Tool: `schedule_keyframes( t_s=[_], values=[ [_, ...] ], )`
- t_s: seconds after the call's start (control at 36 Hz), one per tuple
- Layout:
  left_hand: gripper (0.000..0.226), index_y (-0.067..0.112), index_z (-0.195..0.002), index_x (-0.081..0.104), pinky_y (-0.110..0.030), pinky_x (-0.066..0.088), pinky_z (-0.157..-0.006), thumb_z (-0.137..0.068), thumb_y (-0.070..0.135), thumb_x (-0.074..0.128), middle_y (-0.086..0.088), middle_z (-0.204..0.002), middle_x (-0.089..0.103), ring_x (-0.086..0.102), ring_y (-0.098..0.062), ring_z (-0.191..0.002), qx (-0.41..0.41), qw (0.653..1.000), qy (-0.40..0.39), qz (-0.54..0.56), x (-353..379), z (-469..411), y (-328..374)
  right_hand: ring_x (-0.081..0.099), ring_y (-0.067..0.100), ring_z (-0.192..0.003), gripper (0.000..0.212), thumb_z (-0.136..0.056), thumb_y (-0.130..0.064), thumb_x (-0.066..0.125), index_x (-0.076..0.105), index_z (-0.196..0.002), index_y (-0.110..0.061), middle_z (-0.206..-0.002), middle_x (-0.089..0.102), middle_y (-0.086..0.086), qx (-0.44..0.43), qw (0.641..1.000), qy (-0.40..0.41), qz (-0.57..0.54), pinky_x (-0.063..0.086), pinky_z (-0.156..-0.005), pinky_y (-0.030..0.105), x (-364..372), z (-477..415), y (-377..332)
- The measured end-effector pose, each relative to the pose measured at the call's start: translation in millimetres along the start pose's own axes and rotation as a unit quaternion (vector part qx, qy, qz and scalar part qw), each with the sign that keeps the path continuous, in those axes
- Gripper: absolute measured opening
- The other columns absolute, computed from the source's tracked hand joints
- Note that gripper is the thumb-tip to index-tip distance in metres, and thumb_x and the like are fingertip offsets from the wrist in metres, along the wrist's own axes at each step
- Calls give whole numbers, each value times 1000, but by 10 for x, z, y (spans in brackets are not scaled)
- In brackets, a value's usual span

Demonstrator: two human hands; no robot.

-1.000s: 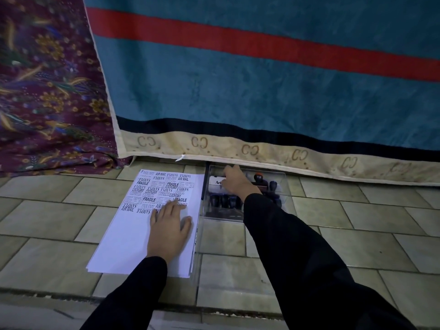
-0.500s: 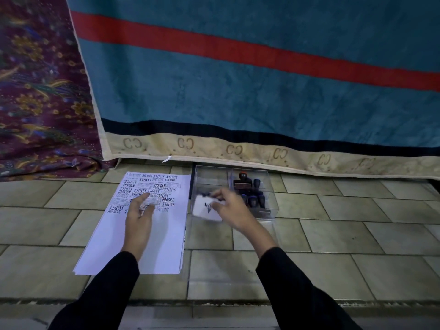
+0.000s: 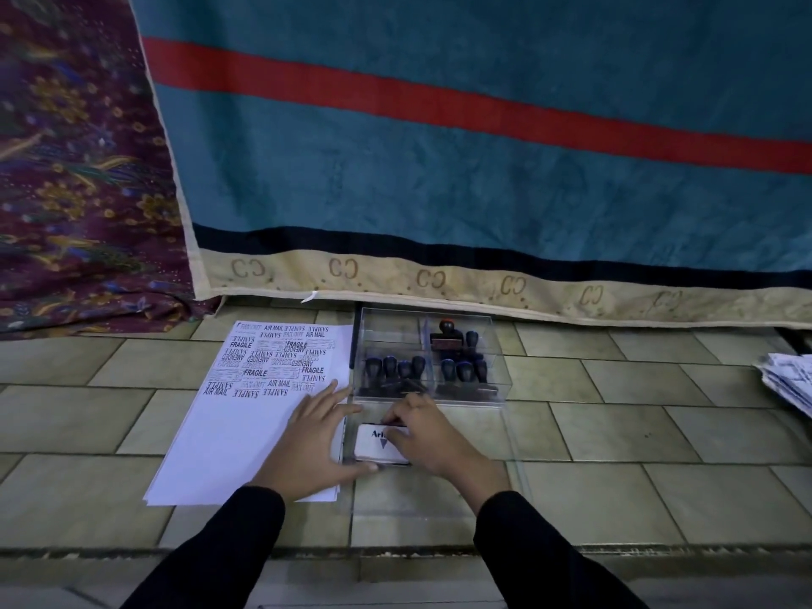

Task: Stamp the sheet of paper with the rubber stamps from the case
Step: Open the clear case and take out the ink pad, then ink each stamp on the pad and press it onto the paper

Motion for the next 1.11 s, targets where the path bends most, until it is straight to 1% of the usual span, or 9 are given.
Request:
schedule_keyframes(
  t_s=[0.11, 0.22, 0.42, 0.58, 0.64, 0.72, 0.78, 0.89, 1.11],
  values=[
    [74, 48, -124, 45, -35, 2, -120, -61, 86, 56, 27, -151, 19, -5, 10, -142, 1, 1000, 0, 1, -10, 21, 17, 41, 19, -116, 50, -79, -44, 66, 55, -122, -20, -117, 51, 3, -15, 999, -5, -40, 39, -101, 32, -4, 68, -17],
    [63, 50, -112, 47, -34, 2, -120, -61, 86, 56, 28, -149, 21, -3, 9, -143, -3, 1000, 2, 8, -2, 25, 23, 42, 15, -112, 63, -68, -43, 77, 53, -122, -23, -117, 53, -2, -59, 998, -15, -29, 40, -97, 28, -20, 131, -42],
    [59, 49, -104, 47, -36, 5, -120, -60, 86, 57, 26, -150, 25, 0, 9, -143, -10, 1000, 5, 18, 3, 17, -5, 51, 9, -99, 40, -69, -35, 70, 53, -105, -27, -107, 60, -8, -64, 995, 6, -70, 47, -83, 27, -102, 148, -59],
    [73, 39, -112, 48, -36, 5, -120, -57, 86, 58, 23, -153, 25, 1, 8, -143, -23, 1000, -3, 7, -6, -2, -11, 52, 2, -66, 8, -89, -33, 55, 55, -92, -27, -85, 63, -6, -31, 992, 13, -124, 40, -59, 19, -198, 87, -54],
    [89, 37, -126, 42, -34, 5, -120, -54, 88, 59, 23, -154, 23, 0, 9, -142, -38, 999, -7, 14, -16, -2, -5, 50, 1, -73, 12, -94, -32, 50, 58, -96, -24, -91, 58, -5, -22, 992, 29, -122, 38, -64, 17, -204, 36, -51],
    [114, 35, -144, 24, -32, 7, -120, -50, 87, 62, 17, -156, 19, 3, 6, -142, -65, 997, -8, 34, -32, 13, -2, 50, 10, -94, 23, -97, -25, 46, 60, -111, -14, -105, 50, 1, -3, 992, 70, -106, 38, -84, 18, -207, -40, -59],
    [123, 36, -149, 12, -33, 9, -120, -48, 86, 63, 13, -159, 15, 7, -2, -144, -81, 996, -16, 38, -34, 24, 3, 53, 14, -97, 23, -96, -23, 48, 54, -116, -14, -105, 53, 2, 14, 990, 100, -103, 41, -85, 21, -213, -63, -62],
    [129, 38, -150, 5, -28, 4, -118, -46, 87, 63, 10, -160, 10, 3, -1, -143, -89, 995, -30, 30, -34, 25, 23, 56, 15, -89, 13, -94, -20, 49, 53, -106, -14, -100, 61, 3, 14, 990, 125, -71, 47, -78, 28, -224, -82, -91],
    [131, 31, -152, 0, -26, -8, -117, -50, 89, 58, 10, -161, 5, -13, 10, -138, -59, 997, -51, -14, -14, 12, 38, 51, 25, -104, 29, -99, -17, 36, 60, -110, -6, -112, 55, 13, -32, 992, 78, 95, 44, -93, 33, -145, -69, -187]
  ],
)
Point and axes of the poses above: each hand's wrist, its own z-axis away from the middle knuckle, its own x-axis out of the palm, y = z × x, the point moved 5 cm from there along -z, towards the middle knuckle
